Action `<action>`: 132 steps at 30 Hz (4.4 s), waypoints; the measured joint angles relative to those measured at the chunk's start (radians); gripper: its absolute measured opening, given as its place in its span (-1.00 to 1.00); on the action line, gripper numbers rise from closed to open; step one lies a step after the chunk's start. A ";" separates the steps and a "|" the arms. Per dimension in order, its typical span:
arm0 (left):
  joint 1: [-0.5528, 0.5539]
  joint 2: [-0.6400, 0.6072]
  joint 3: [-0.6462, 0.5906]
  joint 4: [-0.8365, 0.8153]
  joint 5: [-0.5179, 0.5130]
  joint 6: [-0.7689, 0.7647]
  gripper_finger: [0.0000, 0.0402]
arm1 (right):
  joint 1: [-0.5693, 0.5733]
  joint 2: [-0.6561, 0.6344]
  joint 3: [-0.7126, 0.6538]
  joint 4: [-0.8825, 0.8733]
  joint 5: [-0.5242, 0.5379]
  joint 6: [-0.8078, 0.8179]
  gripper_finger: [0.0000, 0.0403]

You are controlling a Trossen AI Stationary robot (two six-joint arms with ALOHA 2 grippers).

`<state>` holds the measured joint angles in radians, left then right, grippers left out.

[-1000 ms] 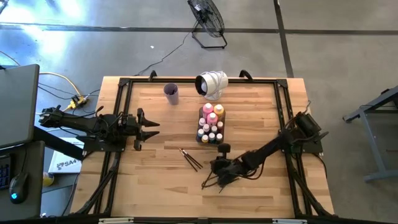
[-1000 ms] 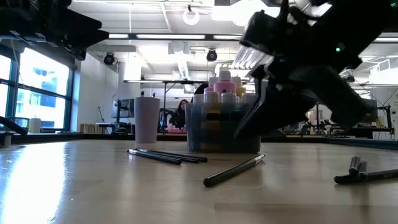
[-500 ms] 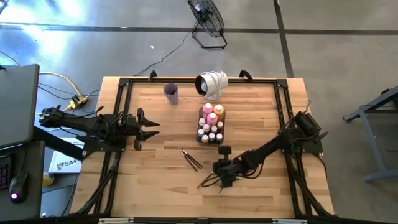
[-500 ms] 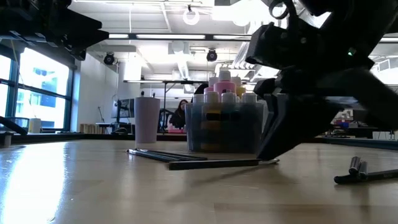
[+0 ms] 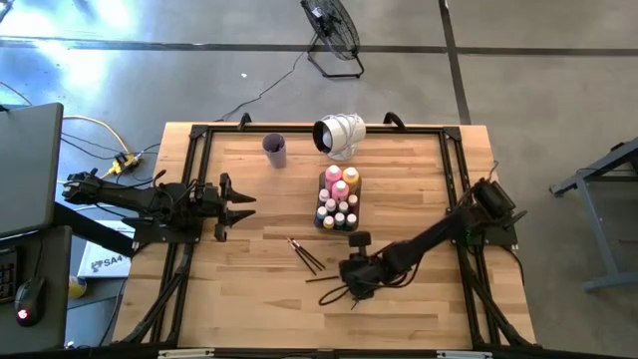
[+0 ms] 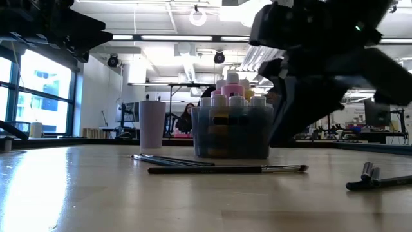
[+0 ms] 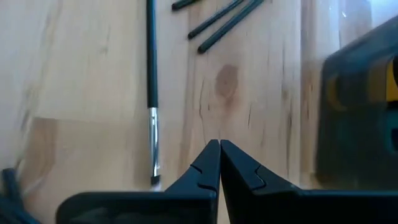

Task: Pick & Place Paint Supplies
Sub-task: Put the silver paint brush into the violet cup

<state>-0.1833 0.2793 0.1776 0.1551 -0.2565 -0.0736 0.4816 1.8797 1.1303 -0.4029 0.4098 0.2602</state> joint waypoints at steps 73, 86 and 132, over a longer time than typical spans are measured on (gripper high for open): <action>0.000 0.000 0.000 0.000 0.000 -0.002 -0.23 | -0.115 0.094 0.114 -0.184 -0.437 -0.002 -0.81; 0.000 0.000 0.000 0.000 0.000 -0.010 -0.23 | -0.096 0.057 0.109 -0.241 -0.376 -0.002 -0.98; 0.000 0.114 0.001 0.184 0.096 -0.471 -0.23 | 0.005 -0.251 0.112 -0.030 0.489 -0.475 -0.99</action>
<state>-0.1834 0.3936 0.1783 0.3388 -0.1605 -0.5443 0.4863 1.6290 1.2427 -0.4327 0.8985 -0.2151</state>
